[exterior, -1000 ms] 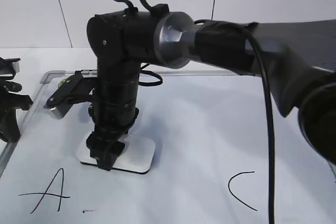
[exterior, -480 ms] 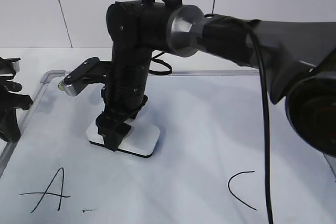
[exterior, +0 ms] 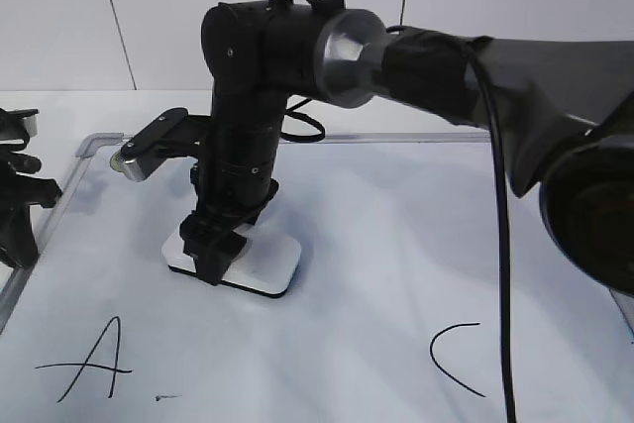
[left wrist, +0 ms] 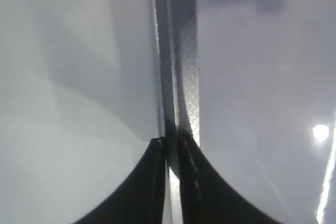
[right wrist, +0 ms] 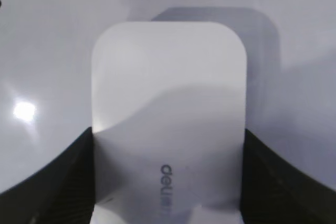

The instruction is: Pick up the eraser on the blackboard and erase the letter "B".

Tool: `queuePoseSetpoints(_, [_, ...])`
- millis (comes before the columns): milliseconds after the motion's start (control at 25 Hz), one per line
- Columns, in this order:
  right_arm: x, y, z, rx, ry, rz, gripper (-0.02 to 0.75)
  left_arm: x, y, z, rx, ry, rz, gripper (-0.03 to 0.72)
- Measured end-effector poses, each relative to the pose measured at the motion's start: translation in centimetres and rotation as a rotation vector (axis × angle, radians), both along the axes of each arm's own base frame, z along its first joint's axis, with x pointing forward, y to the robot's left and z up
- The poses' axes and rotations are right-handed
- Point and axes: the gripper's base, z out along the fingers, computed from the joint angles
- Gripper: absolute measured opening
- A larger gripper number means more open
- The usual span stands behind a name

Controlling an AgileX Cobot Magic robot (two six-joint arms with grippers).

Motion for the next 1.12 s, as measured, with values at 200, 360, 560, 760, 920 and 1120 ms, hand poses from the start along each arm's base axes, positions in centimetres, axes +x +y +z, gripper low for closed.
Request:
queuePoseSetpoints(200, [-0.6,0.0,0.0,-0.005,-0.017,0.002,0.505,0.0,0.0,0.0,0.0,0.0,0.0,0.045])
queuePoseSetpoints(360, [-0.9,-0.1,0.0,0.007,-0.014,-0.003,0.505,0.0,0.0,0.0,0.0,-0.001,0.0,0.045])
queuePoseSetpoints(560, [-2.2,0.5,0.2,-0.003,-0.011,0.028,0.505,0.0,0.0,0.0,0.0,-0.002,0.0,0.045])
queuePoseSetpoints(760, [-4.1,1.9,0.2,-0.015,0.003,0.08,0.505,0.0,0.0,0.0,0.0,-0.002,0.0,0.045])
queuePoseSetpoints(920, [-5.3,2.8,0.3,-0.019,0.007,0.114,0.505,0.0,0.0,0.0,0.0,-0.002,0.0,0.045])
queuePoseSetpoints(1120, [-6.4,3.2,0.4,-0.013,0.032,0.126,0.505,0.0,0.0,0.0,0.001,-0.002,-0.001,0.045])
